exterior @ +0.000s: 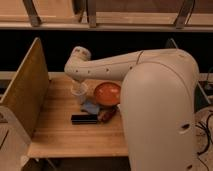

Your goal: Drag the pepper across the table

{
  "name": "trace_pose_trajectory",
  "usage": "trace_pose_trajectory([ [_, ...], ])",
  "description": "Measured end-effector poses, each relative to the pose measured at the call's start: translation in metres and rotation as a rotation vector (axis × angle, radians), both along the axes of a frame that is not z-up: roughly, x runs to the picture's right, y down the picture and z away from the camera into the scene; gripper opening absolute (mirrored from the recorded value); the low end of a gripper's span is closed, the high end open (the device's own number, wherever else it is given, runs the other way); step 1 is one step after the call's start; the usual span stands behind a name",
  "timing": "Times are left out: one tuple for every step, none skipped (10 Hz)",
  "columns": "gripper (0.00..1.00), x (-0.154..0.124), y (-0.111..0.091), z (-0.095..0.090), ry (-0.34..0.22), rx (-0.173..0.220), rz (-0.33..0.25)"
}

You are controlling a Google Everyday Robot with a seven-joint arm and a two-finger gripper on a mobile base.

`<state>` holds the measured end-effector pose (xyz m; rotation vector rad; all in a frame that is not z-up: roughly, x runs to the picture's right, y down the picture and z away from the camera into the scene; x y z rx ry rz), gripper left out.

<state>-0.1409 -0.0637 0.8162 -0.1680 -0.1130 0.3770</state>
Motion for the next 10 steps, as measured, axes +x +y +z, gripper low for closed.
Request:
trace_pose_trajectory([
  [0.8,0.0,-0.0001,0.0,0.0,0.0,0.0],
  [0.8,0.0,-0.0001,0.0,0.0,0.0,0.0],
  [0.8,0.0,0.0,0.0,0.0,0.0,0.0],
  [0.8,0.0,0.0,0.0,0.0,0.0,0.0],
  [0.8,0.0,0.0,0.0,0.0,0.0,0.0],
  [0.8,0.0,0.0,0.0,0.0,0.0,0.0],
  [0.8,0.0,-0.0003,0.0,0.0,0.001,-0.001],
  [0.8,0.0004,-0.0019,-0.0009,0.001,0.005,0.005],
  [0.8,0.0023,-0.0018,-0.0007,0.01,0.003,0.03],
  [0.8,0.0079,0.0004,-0.0009,0.03,-0.006,0.081],
])
